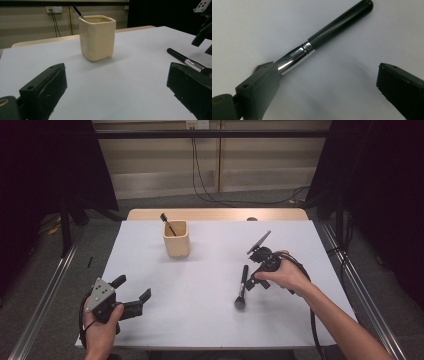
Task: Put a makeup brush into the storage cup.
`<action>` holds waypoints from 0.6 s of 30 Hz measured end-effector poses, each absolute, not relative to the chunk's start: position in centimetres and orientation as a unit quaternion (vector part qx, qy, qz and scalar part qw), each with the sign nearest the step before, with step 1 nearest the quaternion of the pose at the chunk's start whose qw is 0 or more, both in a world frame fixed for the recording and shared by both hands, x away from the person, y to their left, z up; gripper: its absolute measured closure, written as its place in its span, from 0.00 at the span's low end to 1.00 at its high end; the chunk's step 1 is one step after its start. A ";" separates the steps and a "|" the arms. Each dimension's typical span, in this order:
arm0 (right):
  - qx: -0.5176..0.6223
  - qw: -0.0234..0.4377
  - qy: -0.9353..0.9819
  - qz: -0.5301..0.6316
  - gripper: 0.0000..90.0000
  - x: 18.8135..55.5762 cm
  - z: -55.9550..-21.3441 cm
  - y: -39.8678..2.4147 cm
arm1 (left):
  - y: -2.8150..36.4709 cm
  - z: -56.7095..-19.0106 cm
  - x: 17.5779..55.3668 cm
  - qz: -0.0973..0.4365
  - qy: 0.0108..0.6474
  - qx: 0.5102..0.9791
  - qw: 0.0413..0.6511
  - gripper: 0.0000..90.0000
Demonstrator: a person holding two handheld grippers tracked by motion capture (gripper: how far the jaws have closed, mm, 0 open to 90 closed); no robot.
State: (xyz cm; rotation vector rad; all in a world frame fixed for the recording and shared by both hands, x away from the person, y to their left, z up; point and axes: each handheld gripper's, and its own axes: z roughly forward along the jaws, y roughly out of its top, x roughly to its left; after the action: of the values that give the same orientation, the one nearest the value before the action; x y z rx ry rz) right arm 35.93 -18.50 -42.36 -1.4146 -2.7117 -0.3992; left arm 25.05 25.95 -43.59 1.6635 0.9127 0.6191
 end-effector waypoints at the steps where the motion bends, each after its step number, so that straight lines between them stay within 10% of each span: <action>1: -0.459 0.027 -0.878 -0.129 0.06 36.0 -42.5 -18.4 | 25.9 -43.6 25.0 0.260 0.384 0.701 0.542 0.03; 18: -0.481 0.038 -0.867 -0.119 0.24 36.7 -43.5 -15.8 | 26.3 -43.6 24.9 0.264 0.384 0.700 0.541 0.03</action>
State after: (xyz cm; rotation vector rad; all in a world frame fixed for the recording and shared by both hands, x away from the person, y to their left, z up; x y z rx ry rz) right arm 36.73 -15.82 -43.53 -1.4773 -2.6618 -0.3663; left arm 24.90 26.26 -43.62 1.6633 0.9125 0.6270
